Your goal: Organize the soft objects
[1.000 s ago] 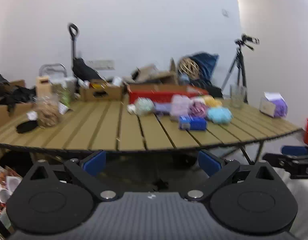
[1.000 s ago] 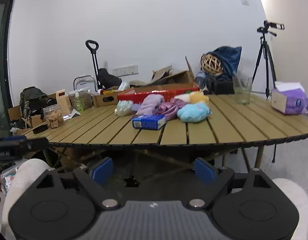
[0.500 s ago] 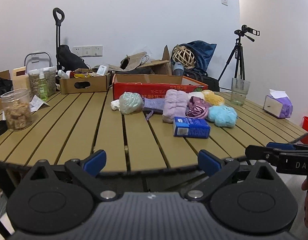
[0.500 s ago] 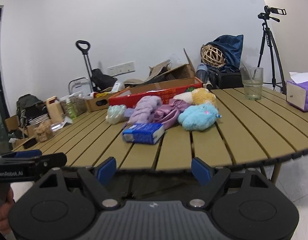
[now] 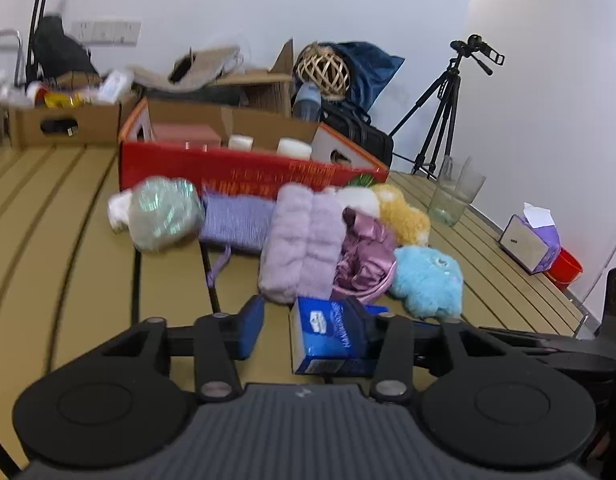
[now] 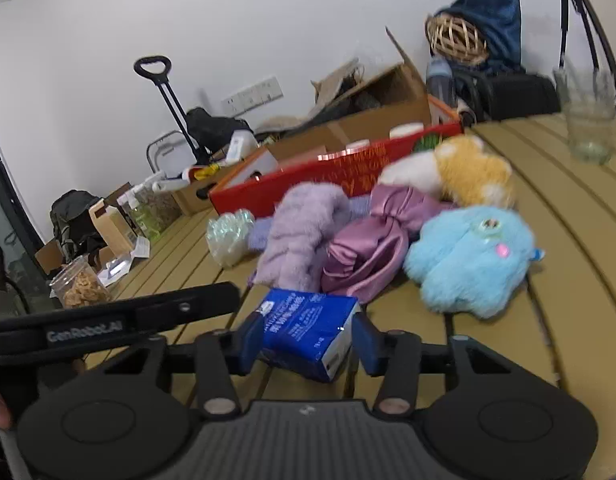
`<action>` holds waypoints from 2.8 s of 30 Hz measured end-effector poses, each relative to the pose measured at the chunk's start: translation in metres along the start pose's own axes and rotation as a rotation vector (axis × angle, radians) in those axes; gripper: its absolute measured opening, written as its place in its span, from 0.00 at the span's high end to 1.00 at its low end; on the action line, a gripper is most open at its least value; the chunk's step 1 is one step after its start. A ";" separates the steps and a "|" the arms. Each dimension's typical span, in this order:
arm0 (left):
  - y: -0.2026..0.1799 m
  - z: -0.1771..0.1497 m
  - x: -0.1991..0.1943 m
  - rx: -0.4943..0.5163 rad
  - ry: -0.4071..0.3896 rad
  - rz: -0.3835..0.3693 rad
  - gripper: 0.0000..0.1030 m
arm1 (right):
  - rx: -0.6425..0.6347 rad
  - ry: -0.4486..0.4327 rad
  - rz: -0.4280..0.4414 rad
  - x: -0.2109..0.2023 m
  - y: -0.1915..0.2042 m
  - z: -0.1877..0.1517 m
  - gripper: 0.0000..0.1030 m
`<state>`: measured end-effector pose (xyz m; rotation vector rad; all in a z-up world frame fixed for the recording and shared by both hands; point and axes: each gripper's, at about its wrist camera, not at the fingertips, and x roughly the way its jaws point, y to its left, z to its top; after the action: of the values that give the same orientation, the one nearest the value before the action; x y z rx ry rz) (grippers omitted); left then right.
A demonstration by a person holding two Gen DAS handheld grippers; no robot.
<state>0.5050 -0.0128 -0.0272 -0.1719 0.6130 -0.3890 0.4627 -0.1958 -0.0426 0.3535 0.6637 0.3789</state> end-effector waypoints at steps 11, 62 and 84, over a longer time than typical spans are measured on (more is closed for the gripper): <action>0.026 -0.012 0.018 -0.087 0.022 -0.136 0.75 | 0.103 -0.022 0.044 0.016 -0.017 -0.006 0.67; 0.087 0.139 0.053 -0.090 -0.290 0.230 0.41 | -0.057 -0.103 0.014 0.134 0.019 0.198 0.52; -0.009 -0.019 -0.054 0.024 -0.270 0.149 0.21 | -0.261 -0.328 -0.159 -0.075 0.000 0.024 0.27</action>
<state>0.4502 0.0003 -0.0118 -0.1513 0.3516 -0.2240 0.4240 -0.2338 0.0141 0.1082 0.3132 0.2435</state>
